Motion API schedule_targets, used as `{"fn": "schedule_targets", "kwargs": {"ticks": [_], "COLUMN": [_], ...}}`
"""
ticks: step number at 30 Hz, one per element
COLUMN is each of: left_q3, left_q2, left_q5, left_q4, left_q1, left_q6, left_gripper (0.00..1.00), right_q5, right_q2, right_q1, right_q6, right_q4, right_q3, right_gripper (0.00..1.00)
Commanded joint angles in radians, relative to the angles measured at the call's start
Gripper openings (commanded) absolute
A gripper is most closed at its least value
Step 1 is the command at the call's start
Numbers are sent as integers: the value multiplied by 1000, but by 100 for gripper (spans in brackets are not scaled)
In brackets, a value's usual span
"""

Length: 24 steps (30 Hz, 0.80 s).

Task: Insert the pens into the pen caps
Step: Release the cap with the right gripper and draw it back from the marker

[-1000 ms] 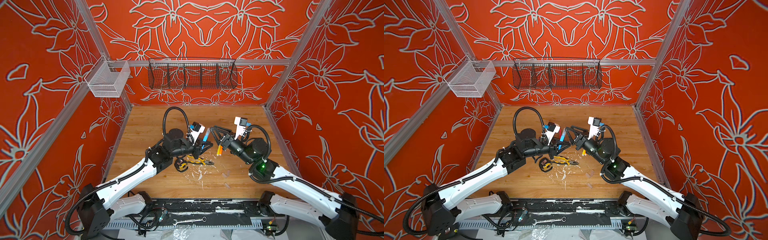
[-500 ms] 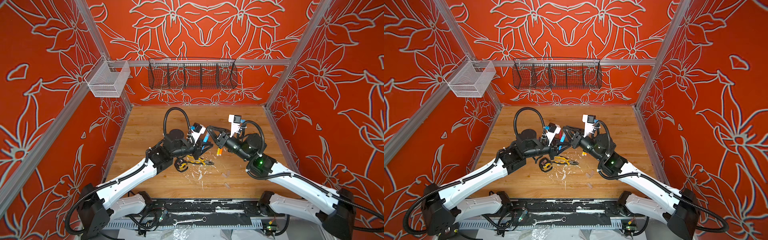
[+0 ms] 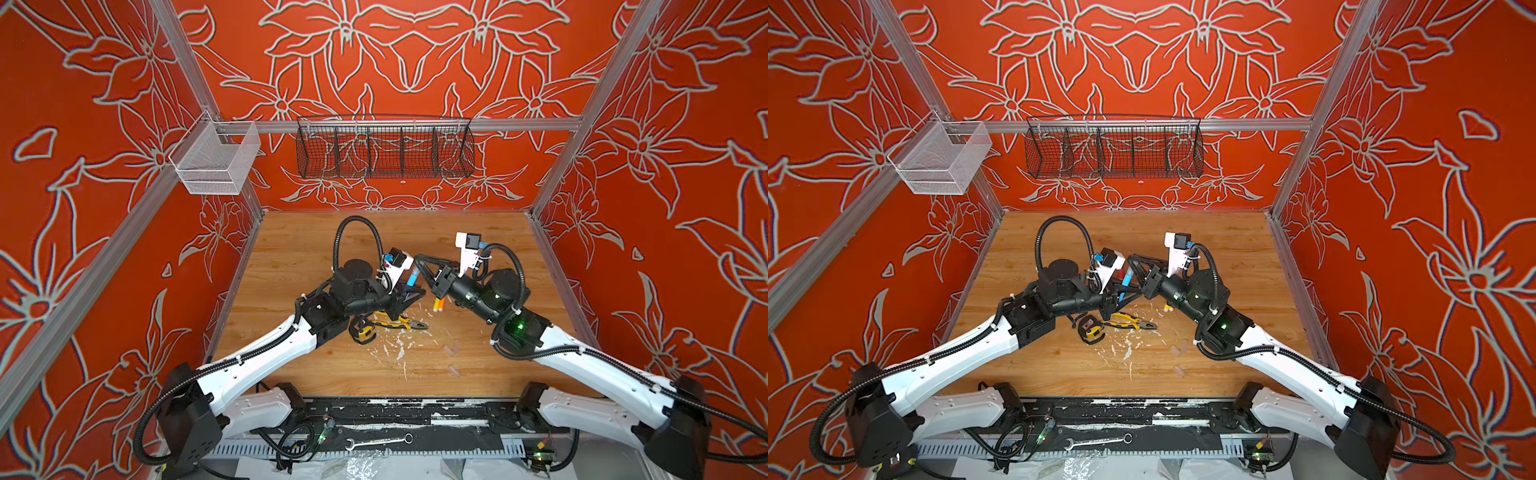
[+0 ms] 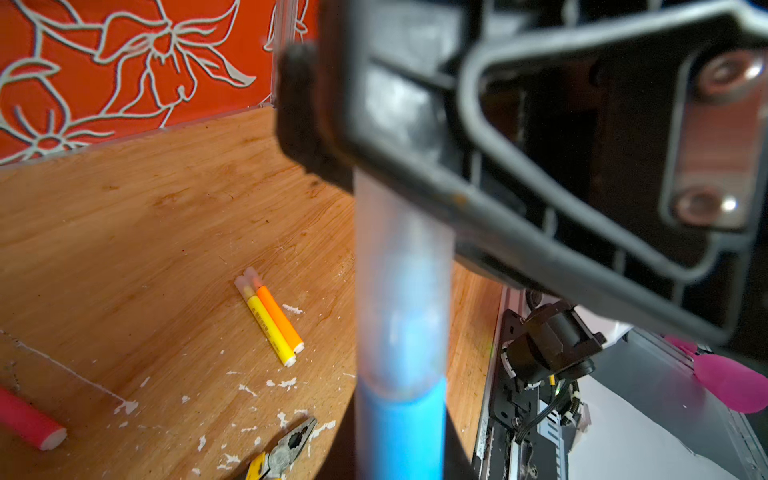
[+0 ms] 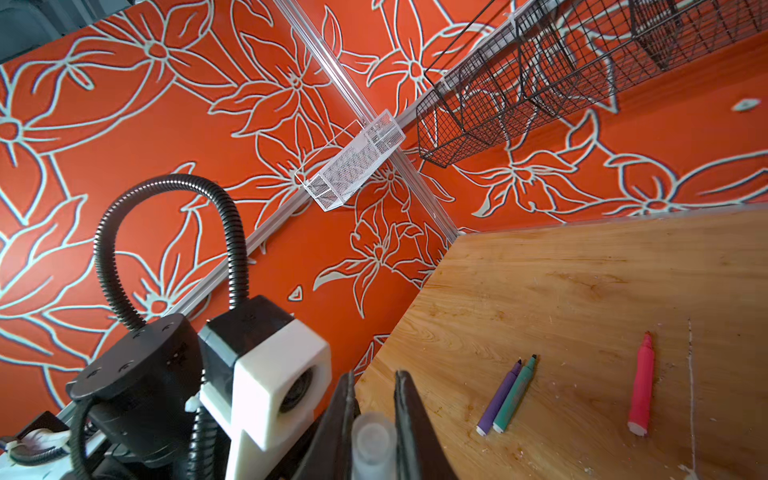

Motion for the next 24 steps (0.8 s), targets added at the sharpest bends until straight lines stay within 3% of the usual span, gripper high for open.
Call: {"fn": "schedule_targets", "kwargs": {"ticks": [1,5,12,19,24], "left_q3": [80,207,368,410,407], "left_q2": [34,85,133,143,144], "left_q5": [-171,-261,-257,-268,-299], "left_q4": [45,10,25,90,143], "left_q1": [5,12,22,27,30], "left_q6": [20,16,-11,-18,-2], "left_gripper": [0,0,0,0,0], "right_q5": [-50,-59,-106,-190,-186], "right_q2": [-40,-76,-158,-135,-103], "right_q1": [35,50,59,85,157], "right_q6": [-25,-43,-60,-44,-48], "right_q4": [-32,-4,89,138,188], "right_q3": [-67,-134,-243,-242,-238], "right_gripper": [0,0,0,0,0]}}
